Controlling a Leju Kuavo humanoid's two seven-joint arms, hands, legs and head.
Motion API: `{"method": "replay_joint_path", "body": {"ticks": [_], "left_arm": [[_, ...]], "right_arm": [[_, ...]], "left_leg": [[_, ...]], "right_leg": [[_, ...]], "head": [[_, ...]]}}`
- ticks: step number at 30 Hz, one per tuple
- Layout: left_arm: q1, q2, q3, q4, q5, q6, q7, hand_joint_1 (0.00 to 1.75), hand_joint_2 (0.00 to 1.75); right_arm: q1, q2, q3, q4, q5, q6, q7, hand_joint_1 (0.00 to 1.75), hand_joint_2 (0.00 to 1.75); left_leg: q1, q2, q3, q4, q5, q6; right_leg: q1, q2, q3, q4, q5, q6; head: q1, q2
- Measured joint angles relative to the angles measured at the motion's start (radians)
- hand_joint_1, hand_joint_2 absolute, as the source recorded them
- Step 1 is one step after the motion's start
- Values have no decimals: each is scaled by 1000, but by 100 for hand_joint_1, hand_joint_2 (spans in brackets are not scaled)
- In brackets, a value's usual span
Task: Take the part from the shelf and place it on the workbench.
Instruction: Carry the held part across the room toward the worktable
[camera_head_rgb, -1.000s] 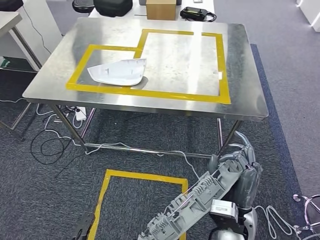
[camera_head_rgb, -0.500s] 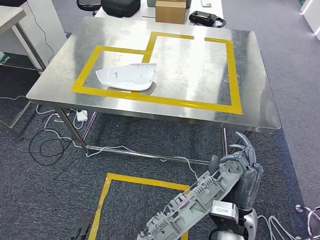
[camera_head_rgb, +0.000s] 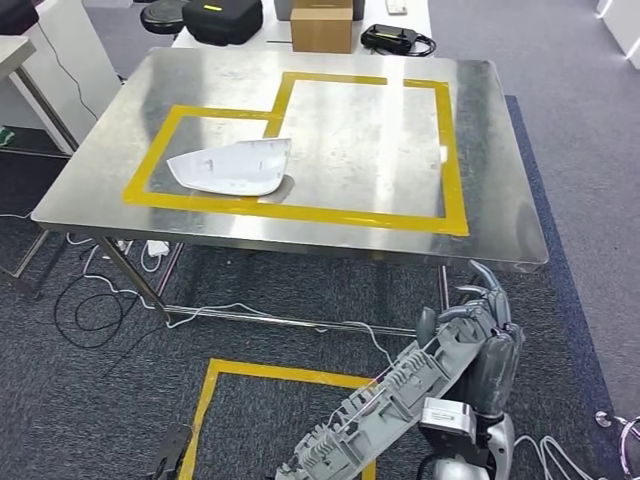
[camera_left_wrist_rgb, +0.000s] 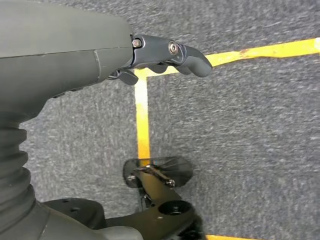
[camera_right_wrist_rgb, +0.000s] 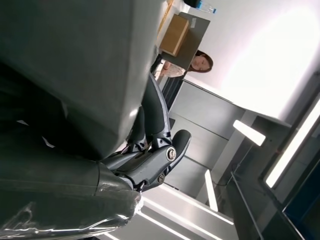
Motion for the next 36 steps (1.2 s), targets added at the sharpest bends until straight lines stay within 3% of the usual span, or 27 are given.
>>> {"method": "replay_joint_path", "body": {"ticks": [2,4,7,9,11,12,13,14,16,17,18,21,23,24,26,27,28,29,31,32,34,36], "left_arm": [[-2,-2,0,0,0,0,0,0,175],[-2,-4,0,0,0,-1,0,0,175],[0,-3,0,0,0,-1,0,0,175],[-1,-3,0,0,0,-1,0,0,175],[0,-3,0,0,0,-1,0,0,175],[0,-3,0,0,0,-1,0,0,175],[1,-3,0,0,0,-1,0,0,175],[1,-3,0,0,-1,-1,0,0,175],[1,-4,0,0,-1,-1,0,0,175],[1,-4,0,0,-1,-1,0,0,175],[0,-4,0,0,-1,-1,0,0,175],[-1,-6,0,0,-1,-1,0,0,175],[-3,-6,0,0,-1,-1,0,0,175],[-3,-6,0,0,-1,-1,0,0,175],[-2,-6,0,0,-1,-1,0,0,175],[0,-7,0,0,-1,-1,0,0,175],[2,-7,0,0,-1,-1,0,0,175],[3,-7,0,0,-1,-1,0,0,175],[3,-6,0,0,0,-1,0,0,175],[2,-5,0,0,0,-1,0,0,175],[1,-7,0,0,-1,-1,0,0,175],[2,-8,0,0,-1,-1,0,0,175]], "right_arm": [[-1,0,0,0,0,0,0,175,175],[-2,0,0,0,0,0,0,175,175],[-3,0,0,0,1,0,0,175,175],[-4,0,1,0,2,0,1,175,175],[-2,0,1,0,3,0,1,175,175],[-1,0,1,0,3,0,2,175,175],[0,0,1,1,4,0,3,175,175],[0,0,1,1,4,0,4,175,175],[0,0,1,1,7,0,4,175,175],[-1,0,1,0,8,0,4,175,175],[-1,0,1,0,8,0,5,175,175],[1,0,0,0,11,0,7,175,175],[1,0,0,-1,13,0,7,175,175],[1,0,0,-2,14,0,7,175,175],[0,0,0,-2,15,0,7,175,175],[1,0,0,-2,15,0,7,175,175],[2,0,0,-2,15,0,7,175,175],[3,0,0,-2,15,0,7,175,175],[4,0,0,-2,15,0,7,175,175],[4,0,0,-2,15,0,7,175,175],[3,0,0,-2,15,0,8,175,175],[3,0,0,-2,15,0,8,175,175]], "left_leg": [[2,2,46,-114,52,3],[2,1,60,-151,46,17],[3,0,66,-153,34,40],[4,0,75,-154,28,50],[3,0,85,-154,19,55],[3,0,91,-154,13,56],[3,-1,99,-154,8,55],[3,-2,109,-154,1,54],[2,-4,130,-154,-14,48],[0,-4,136,-154,-20,43],[-1,-5,139,-155,-23,38],[1,-4,147,-166,-28,21],[0,-2,136,-134,-50,11],[0,-2,111,-86,-73,8],[0,-1,29,49,-123,4],[0,-1,-7,98,-129,2],[0,-1,-27,113,-114,2],[1,-1,-28,90,-79,2],[1,1,15,-31,12,4],[1,1,40,-93,37,8],[-1,3,65,-151,44,19],[-1,2,69,-157,35,31]], "right_leg": [[4,2,5,7,-14,11],[8,3,2,10,-24,21],[5,0,0,26,-42,34],[4,-3,-46,121,-85,43],[4,-4,-127,258,-132,47],[4,-4,-157,299,-135,47],[4,-4,-168,299,-115,45],[4,-4,-159,259,-75,42],[6,-4,-107,123,11,35],[7,-4,-83,69,35,31],[8,-4,-70,40,41,28],[10,-2,-61,23,33,13],[6,-2,-46,11,30,0],[4,-4,-39,7,27,-5],[4,-5,-31,6,18,-13],[4,-4,-28,6,14,-14],[4,-2,-23,7,10,-14],[4,0,-16,7,5,-12],[4,2,-1,7,-8,-5],[6,2,3,10,-15,0],[11,2,4,10,-25,10],[11,2,8,7,-31,18]], "head": [[-3,0],[-3,0],[4,0],[9,0],[13,0],[14,0],[14,0],[14,0],[14,0],[15,0],[14,0],[11,0],[6,0],[3,0],[0,0],[-1,0],[-1,0],[-2,0],[-3,0],[-3,0],[-1,0],[1,0]]}}
